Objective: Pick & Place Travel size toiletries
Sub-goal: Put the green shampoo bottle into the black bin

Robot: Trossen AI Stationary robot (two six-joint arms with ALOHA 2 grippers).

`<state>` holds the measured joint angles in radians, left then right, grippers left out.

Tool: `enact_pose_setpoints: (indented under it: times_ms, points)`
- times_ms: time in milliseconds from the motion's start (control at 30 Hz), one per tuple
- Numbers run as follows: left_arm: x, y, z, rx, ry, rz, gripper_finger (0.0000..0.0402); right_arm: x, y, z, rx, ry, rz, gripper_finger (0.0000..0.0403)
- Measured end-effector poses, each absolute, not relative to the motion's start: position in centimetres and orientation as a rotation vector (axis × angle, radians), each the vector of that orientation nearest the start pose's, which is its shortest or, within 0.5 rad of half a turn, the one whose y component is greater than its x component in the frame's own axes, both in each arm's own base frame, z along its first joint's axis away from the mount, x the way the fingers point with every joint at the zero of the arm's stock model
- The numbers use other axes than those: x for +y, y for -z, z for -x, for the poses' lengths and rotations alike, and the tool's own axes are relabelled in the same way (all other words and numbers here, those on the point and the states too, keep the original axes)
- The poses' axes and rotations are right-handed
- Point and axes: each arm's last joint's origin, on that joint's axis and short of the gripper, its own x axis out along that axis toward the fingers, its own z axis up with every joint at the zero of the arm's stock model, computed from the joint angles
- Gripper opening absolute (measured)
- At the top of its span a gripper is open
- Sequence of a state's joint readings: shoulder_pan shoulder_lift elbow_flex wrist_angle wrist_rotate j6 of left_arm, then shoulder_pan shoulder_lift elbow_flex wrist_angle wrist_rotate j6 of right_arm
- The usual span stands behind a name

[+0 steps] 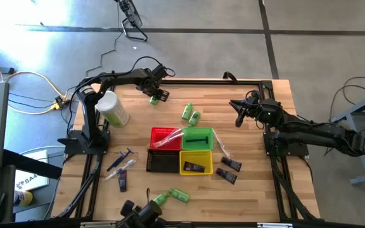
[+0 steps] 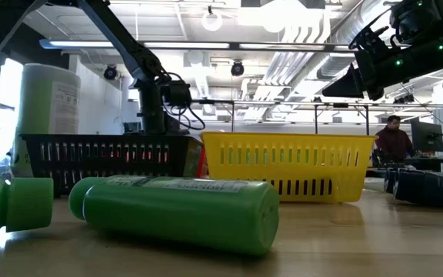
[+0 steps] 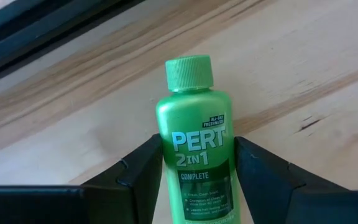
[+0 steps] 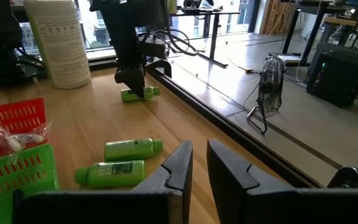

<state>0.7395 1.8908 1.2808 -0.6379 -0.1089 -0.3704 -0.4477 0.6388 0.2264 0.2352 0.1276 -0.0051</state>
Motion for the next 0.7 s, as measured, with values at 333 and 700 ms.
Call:
enact_pose_setpoints:
  times_ms: [333,700]
  points:
    - [24.7,-20.1,-26.6,1.008,-0.931,0.635,0.0182,-6.9,-20.1,-13.5,0.18,0.573,-0.02,0.004]
    - [21.6,-26.9,-25.6,0.84,-0.787,0.53,0.0182,-6.9,-20.1,-13.5,0.18,0.573,-0.02,0.004]
